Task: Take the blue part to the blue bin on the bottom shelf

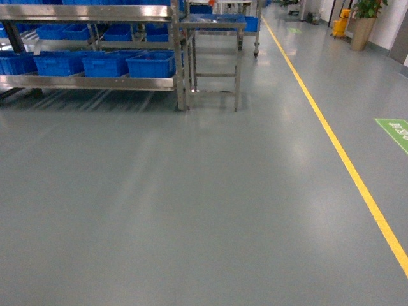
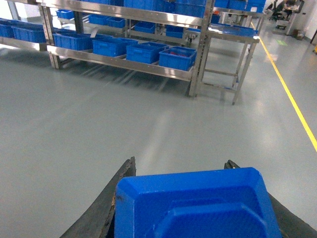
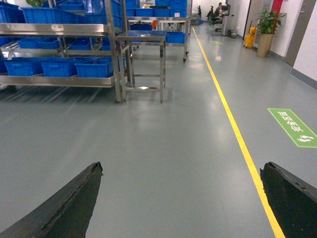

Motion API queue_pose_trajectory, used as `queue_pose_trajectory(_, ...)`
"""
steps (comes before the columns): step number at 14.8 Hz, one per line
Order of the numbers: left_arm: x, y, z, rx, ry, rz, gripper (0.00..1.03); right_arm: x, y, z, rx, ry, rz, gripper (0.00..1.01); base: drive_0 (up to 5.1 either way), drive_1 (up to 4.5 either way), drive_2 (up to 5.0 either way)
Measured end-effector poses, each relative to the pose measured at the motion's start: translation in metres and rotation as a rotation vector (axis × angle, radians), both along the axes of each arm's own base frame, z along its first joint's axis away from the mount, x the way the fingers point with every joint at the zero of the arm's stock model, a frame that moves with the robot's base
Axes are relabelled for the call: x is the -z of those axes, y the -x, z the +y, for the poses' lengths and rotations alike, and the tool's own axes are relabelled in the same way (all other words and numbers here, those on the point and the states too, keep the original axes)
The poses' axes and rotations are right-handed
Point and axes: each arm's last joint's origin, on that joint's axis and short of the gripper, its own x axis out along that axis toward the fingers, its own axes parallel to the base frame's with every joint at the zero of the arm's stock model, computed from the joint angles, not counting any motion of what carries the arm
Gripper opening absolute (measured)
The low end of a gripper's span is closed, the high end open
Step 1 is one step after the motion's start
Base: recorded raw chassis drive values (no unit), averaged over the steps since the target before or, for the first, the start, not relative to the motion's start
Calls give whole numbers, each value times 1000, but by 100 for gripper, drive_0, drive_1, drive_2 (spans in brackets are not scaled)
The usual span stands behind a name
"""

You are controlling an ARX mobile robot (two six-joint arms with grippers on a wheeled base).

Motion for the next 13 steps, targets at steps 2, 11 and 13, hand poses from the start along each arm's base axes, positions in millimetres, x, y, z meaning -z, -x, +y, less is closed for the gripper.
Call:
queue_pose_trajectory(2,0,0,0,3,0,-4,44,0,0,0,0,0,2,98,5,433,-422)
queue_pose_trajectory(11,0,0,0,3,0,0,44,0,0,0,0,0,1,98,1,428,-426)
queue_pose_trajectory(13,0,-1,0,2,0,3,44,0,0,0,1,0,3,98,3,430,-425)
